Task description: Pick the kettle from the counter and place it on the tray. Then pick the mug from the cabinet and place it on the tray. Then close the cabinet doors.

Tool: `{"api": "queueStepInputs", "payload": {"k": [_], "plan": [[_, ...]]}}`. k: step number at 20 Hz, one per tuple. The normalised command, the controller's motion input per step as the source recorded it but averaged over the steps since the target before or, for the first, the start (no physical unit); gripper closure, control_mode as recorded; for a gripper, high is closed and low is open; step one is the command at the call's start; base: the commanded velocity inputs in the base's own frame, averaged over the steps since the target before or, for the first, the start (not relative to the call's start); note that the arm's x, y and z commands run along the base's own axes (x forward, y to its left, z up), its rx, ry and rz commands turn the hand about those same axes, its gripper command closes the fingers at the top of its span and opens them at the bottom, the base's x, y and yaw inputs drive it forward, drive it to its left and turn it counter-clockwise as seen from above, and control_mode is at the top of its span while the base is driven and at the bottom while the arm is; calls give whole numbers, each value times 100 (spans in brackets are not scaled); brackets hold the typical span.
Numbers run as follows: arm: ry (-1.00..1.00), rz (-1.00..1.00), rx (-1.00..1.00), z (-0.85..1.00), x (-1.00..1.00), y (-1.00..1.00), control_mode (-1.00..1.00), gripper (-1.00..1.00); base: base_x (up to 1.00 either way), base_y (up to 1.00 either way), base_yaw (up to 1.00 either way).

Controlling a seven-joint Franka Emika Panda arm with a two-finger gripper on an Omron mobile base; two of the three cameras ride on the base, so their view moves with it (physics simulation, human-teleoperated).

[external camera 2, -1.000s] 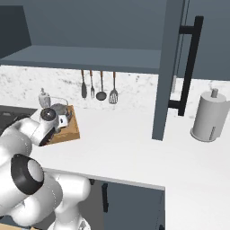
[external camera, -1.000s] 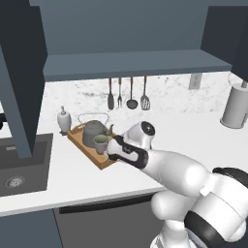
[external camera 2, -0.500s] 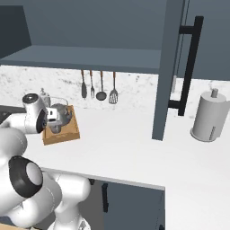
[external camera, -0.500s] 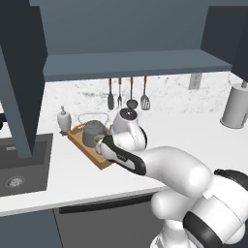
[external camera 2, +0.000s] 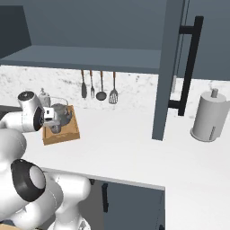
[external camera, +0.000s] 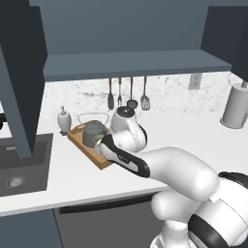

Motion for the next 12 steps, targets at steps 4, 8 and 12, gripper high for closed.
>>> {"api": "queueStepInputs", "payload": {"k": [4, 8, 12], "plan": [[-5, 0, -1, 0, -21, 13, -100, -100, 0, 0, 0], [0, 2, -7, 0, -17, 15, -100, -100, 0, 0, 0], [-14, 4, -4, 0, -23, 24, -100, -100, 0, 0, 0]]}}
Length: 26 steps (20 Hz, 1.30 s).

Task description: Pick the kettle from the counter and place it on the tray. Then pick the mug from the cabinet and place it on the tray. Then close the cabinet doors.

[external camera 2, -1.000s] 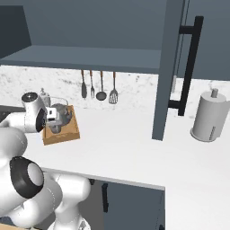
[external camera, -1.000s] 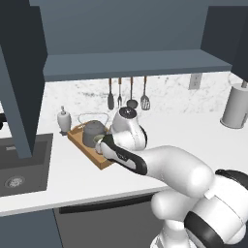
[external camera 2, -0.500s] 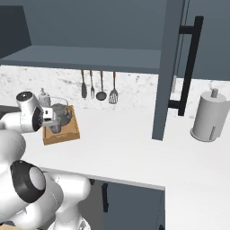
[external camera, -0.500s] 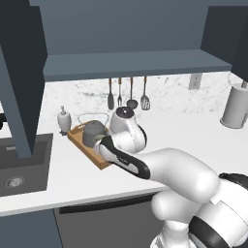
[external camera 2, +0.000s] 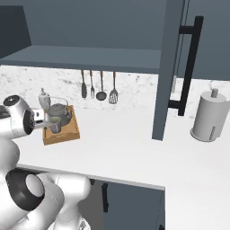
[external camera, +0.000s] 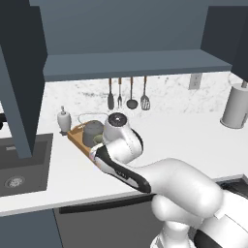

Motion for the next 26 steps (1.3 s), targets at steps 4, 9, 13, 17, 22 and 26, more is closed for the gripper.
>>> {"api": "queueStepInputs", "payload": {"k": [4, 9, 13, 17, 22, 26], "plan": [[-28, 2, -4, 0, -21, 28, -100, -100, 0, 0, 0], [-19, 0, -9, -7, -6, 31, -100, -100, 0, 0, 0], [0, 0, -20, -18, 0, 18, -100, -100, 0, 0, 0], [0, 1, -7, 1, -1, 30, -100, -100, 0, 0, 0], [-2, 0, -1, 11, -10, 24, -100, -100, 0, 0, 0], [-8, 0, -2, 1, -9, 26, -100, -100, 0, 0, 0]]}}
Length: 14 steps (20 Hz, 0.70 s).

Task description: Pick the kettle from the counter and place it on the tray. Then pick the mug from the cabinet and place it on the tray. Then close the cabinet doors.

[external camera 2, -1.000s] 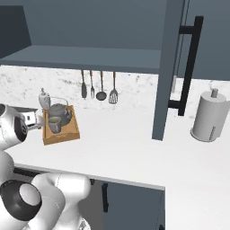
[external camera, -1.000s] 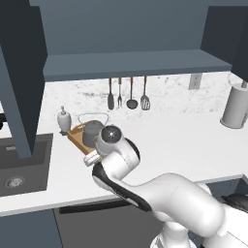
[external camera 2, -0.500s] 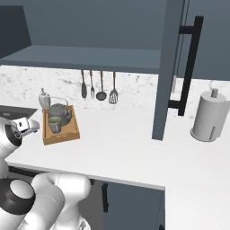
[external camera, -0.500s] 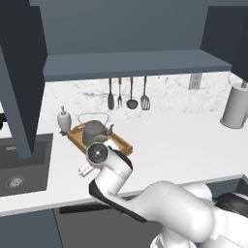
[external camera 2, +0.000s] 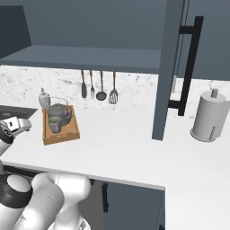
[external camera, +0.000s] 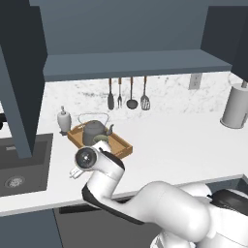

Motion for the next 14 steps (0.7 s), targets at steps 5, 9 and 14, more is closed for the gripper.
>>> {"api": "queueStepInputs", "payload": {"k": [5, 9, 14], "plan": [[-11, 0, -1, 0, -3, 20, -100, -100, 0, 0, 0], [-10, 0, 0, 0, -9, 0, -100, -100, 0, 0, 0], [-2, 0, -2, 0, -2, 9, -100, -100, 0, 0, 0]]}}
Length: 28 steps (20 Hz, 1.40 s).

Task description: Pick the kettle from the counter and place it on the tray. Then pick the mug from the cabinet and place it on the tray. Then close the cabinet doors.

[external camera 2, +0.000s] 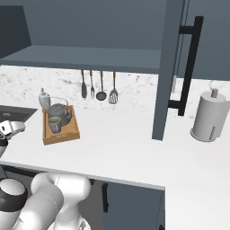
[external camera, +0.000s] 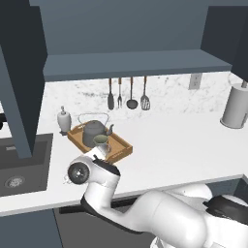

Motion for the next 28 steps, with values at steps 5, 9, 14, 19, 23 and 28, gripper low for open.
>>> {"api": "queueStepInputs", "payload": {"k": [5, 9, 14, 19, 23, 28], "plan": [[0, 0, -9, 0, 0, 13, -100, -100, 0, 0, 0], [0, 0, -5, 0, 0, 7, -100, -100, 0, 0, 0], [-2, 0, -1, 0, -4, 22, -100, -100, 0, 0, 0], [-15, 0, 0, 2, -19, 22, -100, -100, 0, 0, 0], [-26, 0, 0, 16, -32, 12, -100, -100, 0, 0, 0], [-9, -3, -2, 30, -32, 13, -100, -100, 0, 0, 0]]}}
